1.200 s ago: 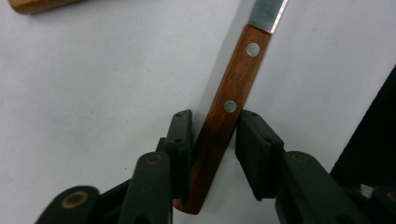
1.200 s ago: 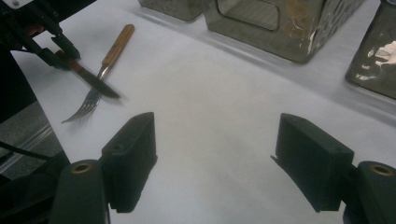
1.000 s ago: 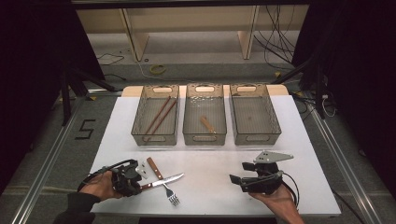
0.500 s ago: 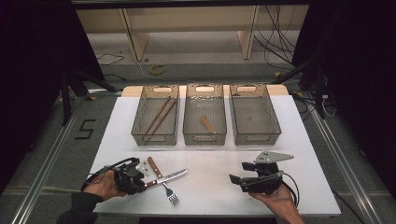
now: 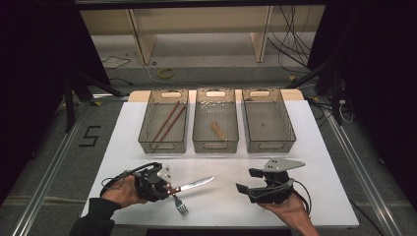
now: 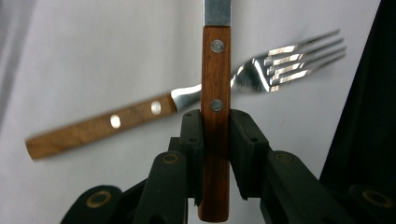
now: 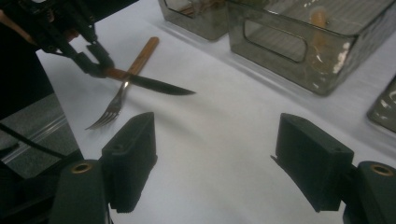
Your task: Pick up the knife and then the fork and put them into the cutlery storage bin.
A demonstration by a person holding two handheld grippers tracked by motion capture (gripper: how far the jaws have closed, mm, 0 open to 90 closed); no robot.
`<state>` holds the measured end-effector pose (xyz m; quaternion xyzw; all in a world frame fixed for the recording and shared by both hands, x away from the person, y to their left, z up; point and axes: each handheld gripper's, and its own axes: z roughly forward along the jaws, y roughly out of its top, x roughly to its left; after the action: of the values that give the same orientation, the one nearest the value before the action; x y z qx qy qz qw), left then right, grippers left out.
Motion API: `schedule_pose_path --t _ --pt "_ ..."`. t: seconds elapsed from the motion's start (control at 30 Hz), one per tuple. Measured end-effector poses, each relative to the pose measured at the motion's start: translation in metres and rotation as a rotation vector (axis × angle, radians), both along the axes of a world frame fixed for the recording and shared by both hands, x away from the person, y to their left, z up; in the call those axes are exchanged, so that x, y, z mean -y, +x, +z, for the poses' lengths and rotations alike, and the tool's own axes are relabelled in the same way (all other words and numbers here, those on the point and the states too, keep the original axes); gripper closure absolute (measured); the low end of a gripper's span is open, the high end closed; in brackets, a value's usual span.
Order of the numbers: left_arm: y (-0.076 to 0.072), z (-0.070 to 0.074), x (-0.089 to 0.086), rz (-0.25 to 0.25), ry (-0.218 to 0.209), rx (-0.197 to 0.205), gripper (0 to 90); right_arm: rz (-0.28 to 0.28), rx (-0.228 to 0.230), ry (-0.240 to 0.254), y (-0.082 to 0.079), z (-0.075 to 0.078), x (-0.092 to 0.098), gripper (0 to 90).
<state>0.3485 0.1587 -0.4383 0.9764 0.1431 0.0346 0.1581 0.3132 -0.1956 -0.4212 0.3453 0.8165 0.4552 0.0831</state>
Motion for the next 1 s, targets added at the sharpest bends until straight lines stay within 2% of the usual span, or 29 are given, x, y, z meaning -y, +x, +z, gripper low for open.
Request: schedule_pose_path --t 0.3,0.53,0.63,0.87,0.93,1.0 --pt "0.008 0.011 0.042 -0.1 0.013 0.023 75.7 0.091 0.055 -0.037 0.001 0.01 -0.021 29.6" --pt "0.008 0.015 0.067 -0.167 0.024 0.024 75.7 0.186 0.079 -0.096 0.003 0.011 -0.042 29.6" --pt "0.007 0.015 0.073 -0.192 0.029 0.016 75.7 0.234 0.089 -0.135 0.003 0.008 -0.053 30.0" --pt "0.005 0.016 0.08 -0.214 0.034 0.013 75.7 0.306 0.12 -0.233 -0.001 -0.002 -0.071 30.0" --pt "0.005 0.016 0.081 -0.218 0.039 0.009 75.7 0.334 0.146 -0.265 -0.002 -0.005 -0.077 30.6" --pt "0.006 0.015 0.083 -0.22 0.041 -0.003 75.7 0.341 0.16 -0.277 -0.003 -0.005 -0.078 30.7"
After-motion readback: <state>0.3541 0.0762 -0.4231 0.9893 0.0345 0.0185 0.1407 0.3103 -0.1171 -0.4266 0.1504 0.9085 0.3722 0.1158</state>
